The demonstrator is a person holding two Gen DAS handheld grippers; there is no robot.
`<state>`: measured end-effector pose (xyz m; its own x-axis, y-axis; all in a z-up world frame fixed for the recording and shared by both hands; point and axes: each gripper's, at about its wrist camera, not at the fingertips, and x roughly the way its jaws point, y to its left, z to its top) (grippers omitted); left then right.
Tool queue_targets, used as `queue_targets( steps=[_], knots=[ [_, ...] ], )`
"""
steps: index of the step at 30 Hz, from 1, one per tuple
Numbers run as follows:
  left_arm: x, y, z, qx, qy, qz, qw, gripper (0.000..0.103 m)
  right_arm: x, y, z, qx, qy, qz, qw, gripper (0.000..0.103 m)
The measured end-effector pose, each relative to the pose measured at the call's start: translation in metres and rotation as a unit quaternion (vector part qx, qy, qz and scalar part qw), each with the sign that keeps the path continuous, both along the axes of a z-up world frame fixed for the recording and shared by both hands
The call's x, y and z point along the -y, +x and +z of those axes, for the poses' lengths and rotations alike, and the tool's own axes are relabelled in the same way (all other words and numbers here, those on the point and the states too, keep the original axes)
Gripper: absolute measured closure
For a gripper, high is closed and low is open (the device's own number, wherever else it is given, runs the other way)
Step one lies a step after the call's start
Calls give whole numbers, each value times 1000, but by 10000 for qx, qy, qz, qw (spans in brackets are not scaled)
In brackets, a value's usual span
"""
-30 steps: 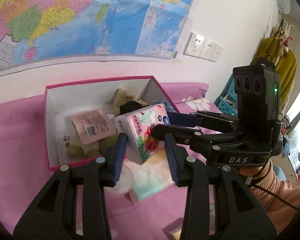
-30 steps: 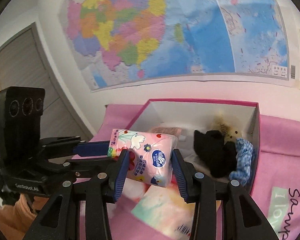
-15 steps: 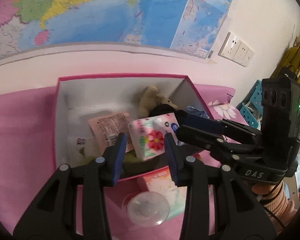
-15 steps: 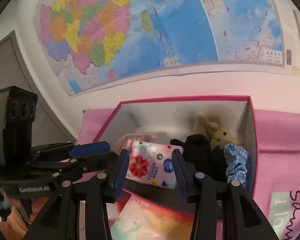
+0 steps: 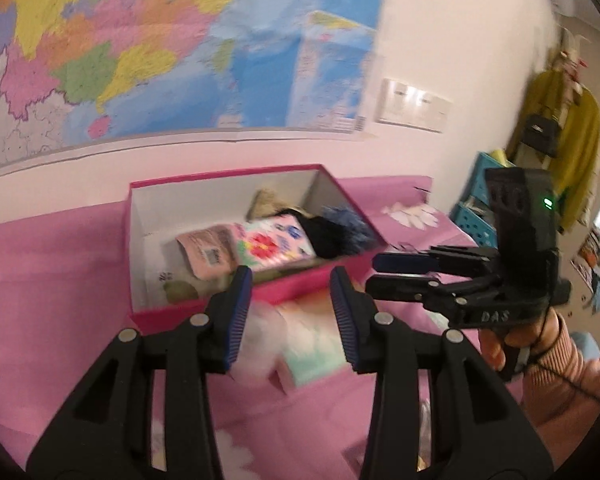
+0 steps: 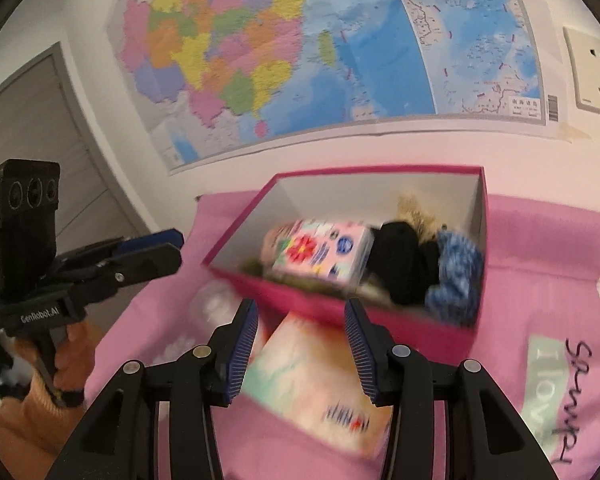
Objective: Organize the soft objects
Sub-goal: 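Move the right gripper to the clear plastic packet and grasp it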
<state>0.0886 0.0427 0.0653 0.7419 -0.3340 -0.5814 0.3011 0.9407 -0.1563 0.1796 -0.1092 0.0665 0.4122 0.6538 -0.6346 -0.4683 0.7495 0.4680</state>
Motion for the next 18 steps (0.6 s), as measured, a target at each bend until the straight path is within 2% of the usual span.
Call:
queue_targets(
  steps=[3, 7, 11, 13, 14, 18],
  knots=[
    [13, -23, -8, -50, 5, -343, 9994, 57, 10, -21, -5, -113, -10, 193, 9997, 56],
    [38, -46, -32, -425, -85, -999, 9941, 57, 22, -56, -20, -395, -277, 438, 9979, 55],
    [70, -60, -69, -1144, -201, -1745, 9778, 57, 37, -86, -38, -760, -441, 405, 9953, 54],
    [81, -67, -84, -1384, -180, -1895, 9719, 57, 44, -98, -45, -903, -500, 353, 9940, 54],
    [86, -69, -92, -1566, -285, -2036, 9660, 57, 48, -104, -48, -981, -533, 312, 9933, 54],
    [101, -81, -104, -1838, -411, -2334, 9540, 57, 56, -125, -57, -1185, -604, 252, 9908, 54]
  ],
)
